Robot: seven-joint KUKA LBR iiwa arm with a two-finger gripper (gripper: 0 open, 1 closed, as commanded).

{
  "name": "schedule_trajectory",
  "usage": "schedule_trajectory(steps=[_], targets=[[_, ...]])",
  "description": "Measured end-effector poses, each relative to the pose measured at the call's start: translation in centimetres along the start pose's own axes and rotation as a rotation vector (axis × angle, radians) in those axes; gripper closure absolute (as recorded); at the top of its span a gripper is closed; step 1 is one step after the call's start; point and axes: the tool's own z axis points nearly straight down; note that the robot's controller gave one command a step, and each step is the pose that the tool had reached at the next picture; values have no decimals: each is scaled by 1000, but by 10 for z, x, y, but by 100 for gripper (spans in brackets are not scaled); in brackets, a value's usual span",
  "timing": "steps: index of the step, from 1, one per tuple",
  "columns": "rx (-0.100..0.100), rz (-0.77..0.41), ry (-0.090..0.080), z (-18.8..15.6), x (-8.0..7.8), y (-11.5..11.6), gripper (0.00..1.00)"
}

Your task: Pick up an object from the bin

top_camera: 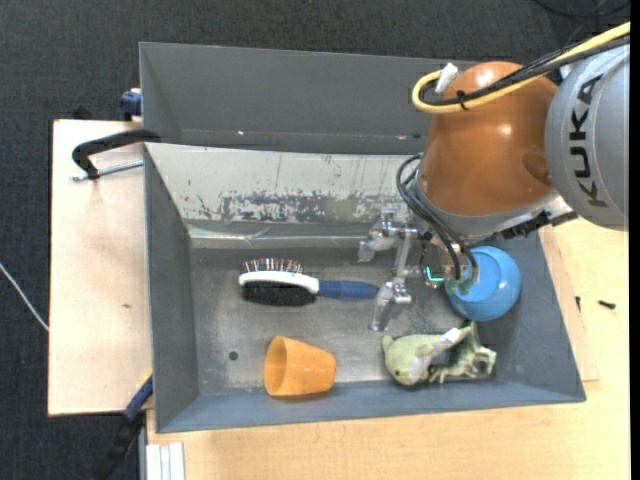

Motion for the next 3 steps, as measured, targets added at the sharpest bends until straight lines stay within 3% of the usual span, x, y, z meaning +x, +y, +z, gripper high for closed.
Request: schedule_trajectory(steps=[1,2,3], targets=[[-1,53,-1,140,-58,5,0],[-2,53,-11,134,-60,5,100],[0,-111,-18,0,-77,0,100]])
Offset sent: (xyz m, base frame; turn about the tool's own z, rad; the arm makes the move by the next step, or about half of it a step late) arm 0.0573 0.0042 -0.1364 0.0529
